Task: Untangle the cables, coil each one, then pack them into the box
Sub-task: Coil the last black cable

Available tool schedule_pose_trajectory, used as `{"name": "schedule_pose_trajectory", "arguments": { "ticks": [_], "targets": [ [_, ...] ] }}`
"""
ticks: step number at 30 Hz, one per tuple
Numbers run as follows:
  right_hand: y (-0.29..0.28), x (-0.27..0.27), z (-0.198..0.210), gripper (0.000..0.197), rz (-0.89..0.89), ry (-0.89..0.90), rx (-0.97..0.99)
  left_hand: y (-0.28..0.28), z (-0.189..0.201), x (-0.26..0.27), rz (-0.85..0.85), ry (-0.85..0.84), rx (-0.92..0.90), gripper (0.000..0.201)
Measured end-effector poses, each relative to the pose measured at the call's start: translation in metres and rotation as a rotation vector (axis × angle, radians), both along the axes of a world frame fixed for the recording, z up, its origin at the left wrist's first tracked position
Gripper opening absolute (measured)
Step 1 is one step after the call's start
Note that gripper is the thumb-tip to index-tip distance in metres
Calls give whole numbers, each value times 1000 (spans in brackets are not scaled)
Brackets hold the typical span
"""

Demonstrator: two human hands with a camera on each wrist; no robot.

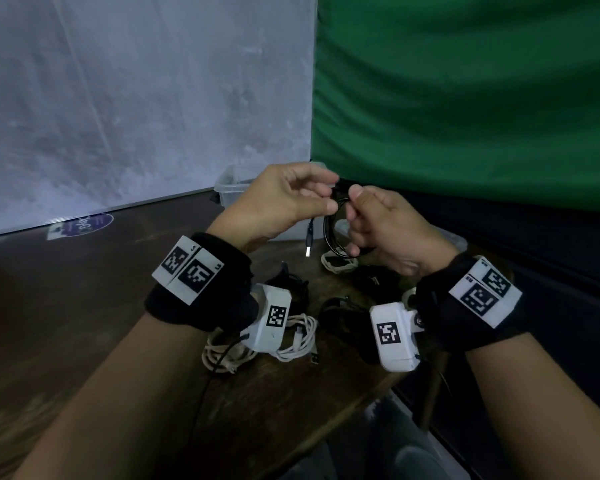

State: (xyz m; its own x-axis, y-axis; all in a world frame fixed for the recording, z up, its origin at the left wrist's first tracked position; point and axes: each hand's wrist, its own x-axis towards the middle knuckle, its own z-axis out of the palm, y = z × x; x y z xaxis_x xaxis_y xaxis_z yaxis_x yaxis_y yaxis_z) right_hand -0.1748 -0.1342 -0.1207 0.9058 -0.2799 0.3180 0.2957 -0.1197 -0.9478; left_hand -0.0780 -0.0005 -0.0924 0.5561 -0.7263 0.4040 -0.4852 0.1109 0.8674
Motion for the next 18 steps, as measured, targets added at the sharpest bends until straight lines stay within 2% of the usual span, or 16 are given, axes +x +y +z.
{"name": "schedule_pose_trajectory", "arguments": {
  "ticks": [5, 9, 13, 18],
  "targets": [
    [2, 1, 3, 37, 44, -19, 72, -6, -4, -5, 21, -92, 41, 40],
    [3, -1, 6, 36, 89, -75, 133, -11, -13, -4, 66, -212, 128, 19],
    [-1, 0, 8, 35, 78, -121, 113, -12, -15, -3, 97, -151, 129, 13],
    [-5, -7, 8, 33, 13, -35, 86, -9, -13, -5, 28, -42, 84, 16]
  ]
}}
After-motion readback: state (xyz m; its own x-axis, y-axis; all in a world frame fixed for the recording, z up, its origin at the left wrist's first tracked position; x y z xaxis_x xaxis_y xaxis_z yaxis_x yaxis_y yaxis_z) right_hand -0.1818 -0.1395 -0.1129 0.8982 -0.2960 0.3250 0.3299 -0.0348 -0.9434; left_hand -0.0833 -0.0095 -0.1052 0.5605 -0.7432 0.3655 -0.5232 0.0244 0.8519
